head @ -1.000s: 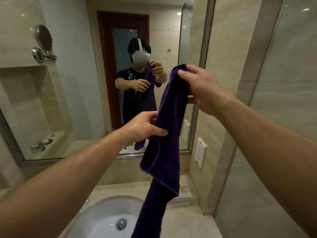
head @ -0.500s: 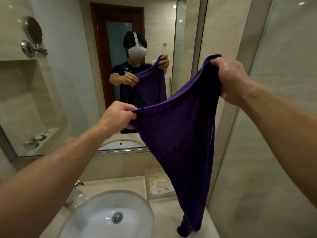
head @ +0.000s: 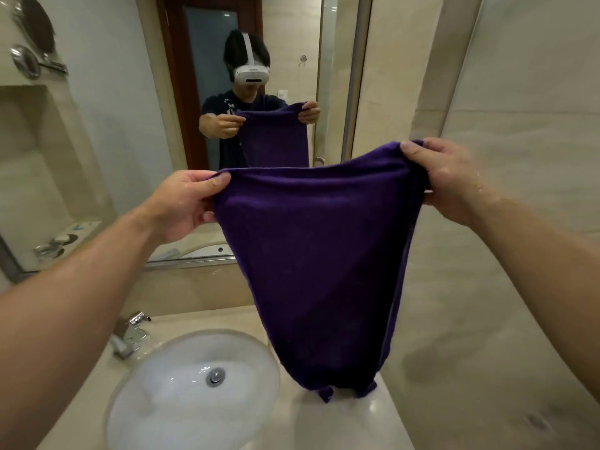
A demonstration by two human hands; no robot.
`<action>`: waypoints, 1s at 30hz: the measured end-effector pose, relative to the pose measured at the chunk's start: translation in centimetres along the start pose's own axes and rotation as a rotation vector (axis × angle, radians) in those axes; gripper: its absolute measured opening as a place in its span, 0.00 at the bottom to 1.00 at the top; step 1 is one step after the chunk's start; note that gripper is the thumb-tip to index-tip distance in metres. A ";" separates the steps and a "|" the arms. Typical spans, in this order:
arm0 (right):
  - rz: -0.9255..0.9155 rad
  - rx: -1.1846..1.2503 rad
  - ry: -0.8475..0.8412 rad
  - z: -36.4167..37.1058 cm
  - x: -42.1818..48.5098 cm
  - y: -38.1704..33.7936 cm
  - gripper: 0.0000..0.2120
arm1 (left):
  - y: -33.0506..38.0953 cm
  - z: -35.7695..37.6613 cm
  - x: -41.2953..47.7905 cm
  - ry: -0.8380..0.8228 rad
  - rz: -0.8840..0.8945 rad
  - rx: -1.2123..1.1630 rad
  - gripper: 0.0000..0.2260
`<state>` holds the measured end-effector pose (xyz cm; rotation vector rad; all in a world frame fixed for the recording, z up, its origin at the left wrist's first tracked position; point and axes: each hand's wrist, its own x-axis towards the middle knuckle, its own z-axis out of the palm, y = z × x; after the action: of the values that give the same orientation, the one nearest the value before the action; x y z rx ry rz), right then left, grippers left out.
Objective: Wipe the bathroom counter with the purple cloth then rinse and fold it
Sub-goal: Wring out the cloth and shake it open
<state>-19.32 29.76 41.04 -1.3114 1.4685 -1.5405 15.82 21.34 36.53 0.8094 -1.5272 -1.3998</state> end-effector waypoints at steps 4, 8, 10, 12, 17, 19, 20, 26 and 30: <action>0.170 -0.042 -0.022 -0.8 -2.9 1.6 0.08 | -0.9 -1.2 -2.0 -0.046 -0.058 0.032 0.17; 0.380 -0.109 -0.072 -0.7 -6.0 3.5 0.09 | -3.0 -1.0 -4.6 -0.060 -0.116 0.039 0.27; 0.489 -0.169 -0.130 -0.9 -7.7 4.6 0.09 | -4.2 -0.8 -6.2 -0.096 -0.179 0.108 0.28; 0.573 -0.243 -0.169 -1.1 -9.3 5.8 0.08 | -5.5 -0.7 -7.6 -0.157 -0.243 0.162 0.30; 0.686 -0.262 -0.152 -1.5 -12.7 8.1 0.09 | -8.1 0.1 -9.7 -0.223 -0.319 0.268 0.30; 0.716 -0.248 -0.152 -1.7 -13.3 8.9 0.09 | -8.8 0.5 -9.8 -0.216 -0.356 0.312 0.22; 0.731 -0.241 -0.148 -1.9 -13.3 9.3 0.09 | -9.2 0.8 -9.7 -0.187 -0.373 0.336 0.16; 0.685 -0.252 0.000 -2.3 -8.9 11.3 0.08 | -11.2 1.8 -6.7 0.165 -0.366 0.485 0.12; 0.547 -0.215 0.098 -1.4 -2.9 10.6 0.08 | -9.2 3.1 -2.8 0.313 -0.335 0.322 0.11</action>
<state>-21.71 31.05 30.27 -0.8448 1.9013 -1.1208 13.14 23.72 27.07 1.4659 -1.4304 -1.1954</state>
